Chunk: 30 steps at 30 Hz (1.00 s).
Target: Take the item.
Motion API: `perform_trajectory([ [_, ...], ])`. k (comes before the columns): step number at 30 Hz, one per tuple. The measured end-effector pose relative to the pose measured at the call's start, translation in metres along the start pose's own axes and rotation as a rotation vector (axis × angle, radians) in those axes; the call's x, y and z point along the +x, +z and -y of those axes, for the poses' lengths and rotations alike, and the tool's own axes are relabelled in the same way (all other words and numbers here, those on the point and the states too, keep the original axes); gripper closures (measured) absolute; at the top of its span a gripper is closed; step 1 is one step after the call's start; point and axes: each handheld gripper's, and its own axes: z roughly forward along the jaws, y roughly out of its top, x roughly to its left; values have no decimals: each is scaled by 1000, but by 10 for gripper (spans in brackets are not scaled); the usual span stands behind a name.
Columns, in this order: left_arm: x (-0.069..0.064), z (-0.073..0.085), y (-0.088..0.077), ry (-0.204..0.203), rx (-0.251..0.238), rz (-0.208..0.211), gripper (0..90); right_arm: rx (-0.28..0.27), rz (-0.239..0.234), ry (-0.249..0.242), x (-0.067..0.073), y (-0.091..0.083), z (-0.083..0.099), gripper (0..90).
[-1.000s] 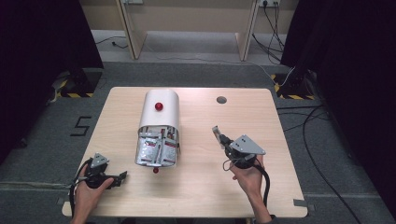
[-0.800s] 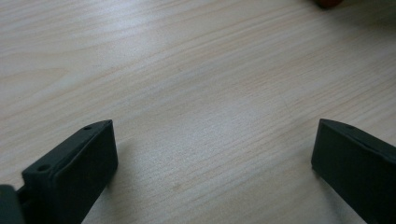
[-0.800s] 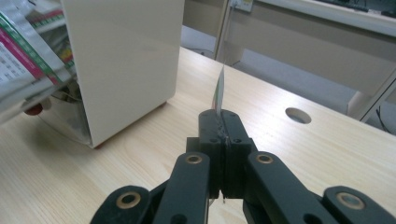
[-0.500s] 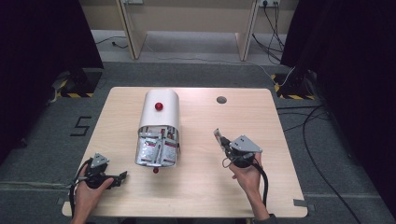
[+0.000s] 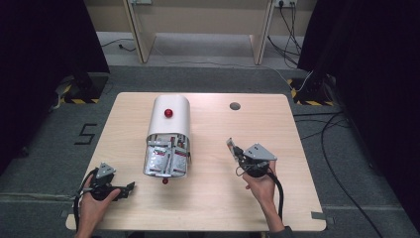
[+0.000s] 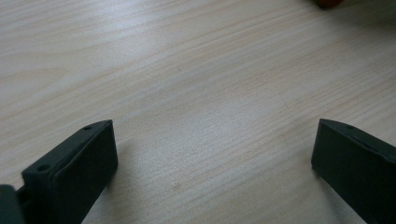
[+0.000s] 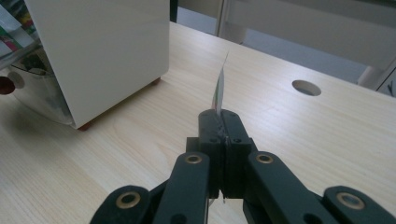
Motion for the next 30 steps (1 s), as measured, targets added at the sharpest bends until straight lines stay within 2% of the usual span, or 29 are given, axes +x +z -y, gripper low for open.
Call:
perform_trajectory([
  [6,0,0,0,0,0,0,0,24,-10,24,-2,7,7,895],
  [14,0,0,0,1,0,0,0,57,-11,24,-1,16,15,893],
  [20,0,0,0,0,0,1,0,69,-14,36,-3,19,19,890],
  [24,0,0,0,0,0,1,0,75,-19,62,-4,22,21,887],
  [30,0,0,0,0,0,1,0,85,-11,60,-6,24,24,882],
])
